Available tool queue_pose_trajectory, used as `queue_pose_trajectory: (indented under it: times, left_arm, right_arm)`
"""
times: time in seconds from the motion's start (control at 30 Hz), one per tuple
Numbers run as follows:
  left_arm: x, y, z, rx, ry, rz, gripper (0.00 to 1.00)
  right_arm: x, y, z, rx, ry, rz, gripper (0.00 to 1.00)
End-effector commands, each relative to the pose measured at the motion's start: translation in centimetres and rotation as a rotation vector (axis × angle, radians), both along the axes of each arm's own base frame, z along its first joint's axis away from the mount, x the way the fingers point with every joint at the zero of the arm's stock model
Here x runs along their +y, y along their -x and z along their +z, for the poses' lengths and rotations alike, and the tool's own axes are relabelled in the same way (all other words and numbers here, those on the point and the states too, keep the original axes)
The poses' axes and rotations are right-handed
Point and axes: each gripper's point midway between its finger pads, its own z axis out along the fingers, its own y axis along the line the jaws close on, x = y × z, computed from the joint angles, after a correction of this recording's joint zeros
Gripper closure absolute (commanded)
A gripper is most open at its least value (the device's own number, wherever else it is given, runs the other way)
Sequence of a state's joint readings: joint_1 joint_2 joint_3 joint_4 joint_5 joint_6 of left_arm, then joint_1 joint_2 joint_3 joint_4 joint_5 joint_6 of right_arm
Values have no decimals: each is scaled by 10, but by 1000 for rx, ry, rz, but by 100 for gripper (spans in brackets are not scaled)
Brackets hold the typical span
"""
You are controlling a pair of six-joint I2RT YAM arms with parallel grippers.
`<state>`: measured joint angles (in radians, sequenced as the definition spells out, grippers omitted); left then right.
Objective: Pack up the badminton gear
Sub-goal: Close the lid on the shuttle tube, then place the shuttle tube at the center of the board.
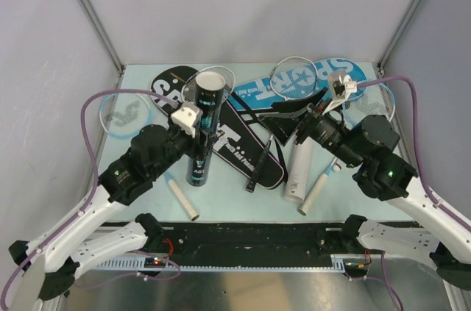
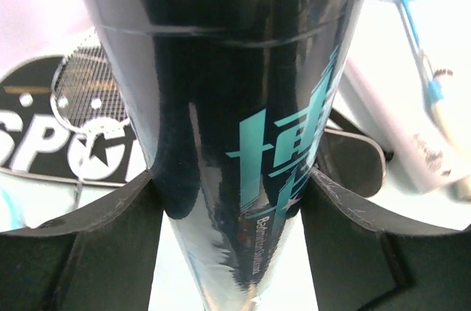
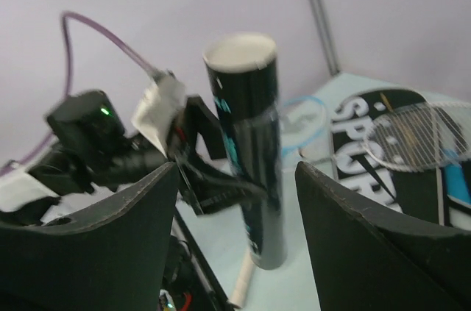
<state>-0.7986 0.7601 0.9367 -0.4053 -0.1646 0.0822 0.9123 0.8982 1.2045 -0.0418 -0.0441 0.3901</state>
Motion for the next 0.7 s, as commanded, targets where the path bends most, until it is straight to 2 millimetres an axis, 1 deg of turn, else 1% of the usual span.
queue_pose_trajectory:
  times: [0.0, 0.1, 0.13, 0.23, 0.27, 0.37, 0.43, 0.6, 0.67]
  left_arm:
    - [8, -23, 38, 107, 381, 240, 80]
    - [18, -37, 24, 208, 526, 380, 78]
    - [22, -41, 17, 245, 579, 429, 76]
    - [35, -48, -6, 323, 702, 548, 73]
    - [40, -50, -17, 351, 734, 589, 73]
    - [51, -59, -48, 437, 802, 685, 74]
    - [57, -63, -68, 490, 831, 739, 73]
    - [70, -68, -101, 529, 841, 857, 69]
    - [73, -69, -117, 559, 826, 904, 68]
  right_arm:
    - [-20, -21, -47, 61, 91, -156, 31]
    - [-29, -27, -77, 118, 145, -208, 31]
    - [-31, -28, -86, 137, 159, -217, 31]
    - [-37, -30, -105, 170, 185, -235, 31]
    - [-39, -32, -112, 183, 191, -243, 31]
    - [-41, -35, -126, 213, 212, -253, 30]
    - [-41, -37, -135, 233, 232, -253, 30]
    - [-43, -43, -151, 284, 262, -264, 30]
    - [-41, -45, -156, 297, 270, -258, 30]
